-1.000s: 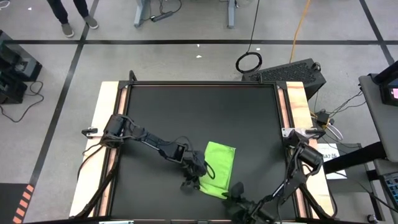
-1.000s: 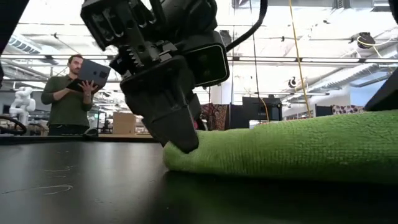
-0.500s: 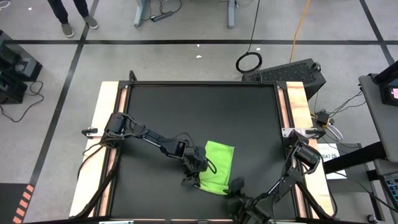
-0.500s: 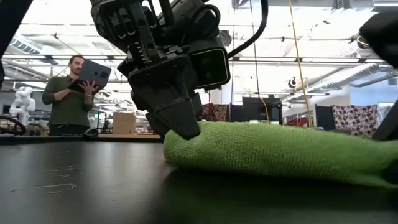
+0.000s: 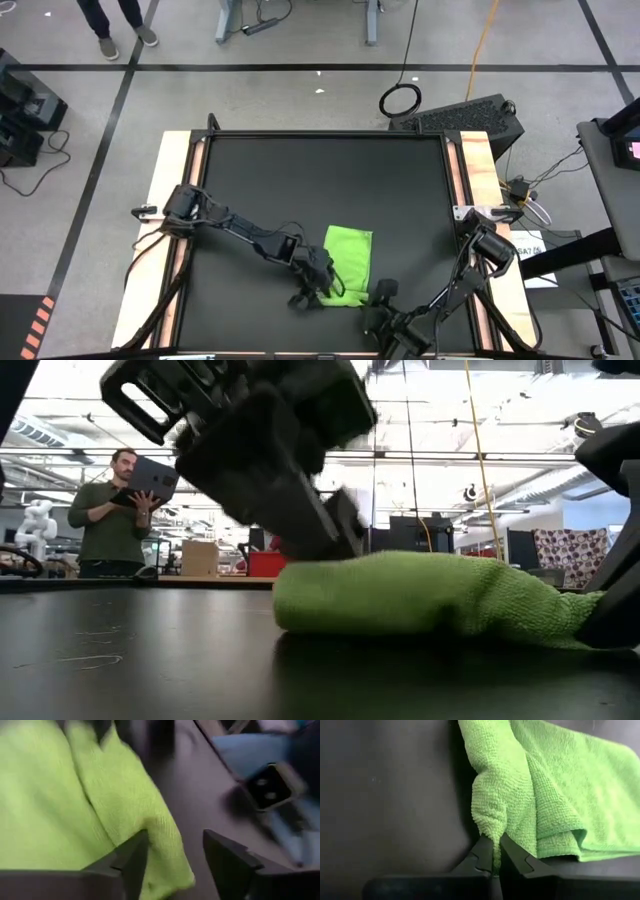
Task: Roll towel
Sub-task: Roll the green towel on the table
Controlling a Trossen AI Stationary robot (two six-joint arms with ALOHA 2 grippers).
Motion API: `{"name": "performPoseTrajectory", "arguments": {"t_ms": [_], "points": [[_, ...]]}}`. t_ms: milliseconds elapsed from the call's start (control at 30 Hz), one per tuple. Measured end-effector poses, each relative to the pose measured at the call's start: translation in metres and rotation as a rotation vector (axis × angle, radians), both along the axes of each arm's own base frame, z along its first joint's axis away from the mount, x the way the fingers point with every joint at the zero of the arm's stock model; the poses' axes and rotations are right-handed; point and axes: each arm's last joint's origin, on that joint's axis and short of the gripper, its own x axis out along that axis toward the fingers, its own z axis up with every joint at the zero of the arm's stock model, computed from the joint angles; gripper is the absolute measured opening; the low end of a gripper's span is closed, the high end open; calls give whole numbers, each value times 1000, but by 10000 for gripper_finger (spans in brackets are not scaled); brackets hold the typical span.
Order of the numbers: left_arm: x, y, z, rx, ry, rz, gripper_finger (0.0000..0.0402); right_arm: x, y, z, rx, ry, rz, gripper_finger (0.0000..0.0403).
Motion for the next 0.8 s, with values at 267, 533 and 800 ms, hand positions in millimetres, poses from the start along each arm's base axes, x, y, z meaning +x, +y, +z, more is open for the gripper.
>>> {"name": "performPoseTrajectory", "arguments": {"t_ms": [267,533,800], "points": [[-22,-41,43,538,-365,-32,221,0,1,3,107,-19,-82,2],[-39,-75,28,857,-475,-176,221,2,1,13,217,-42,-147,1],[-33,-64,0,966,-378,-155,222,7,3,19,284,-69,-147,0]]}}
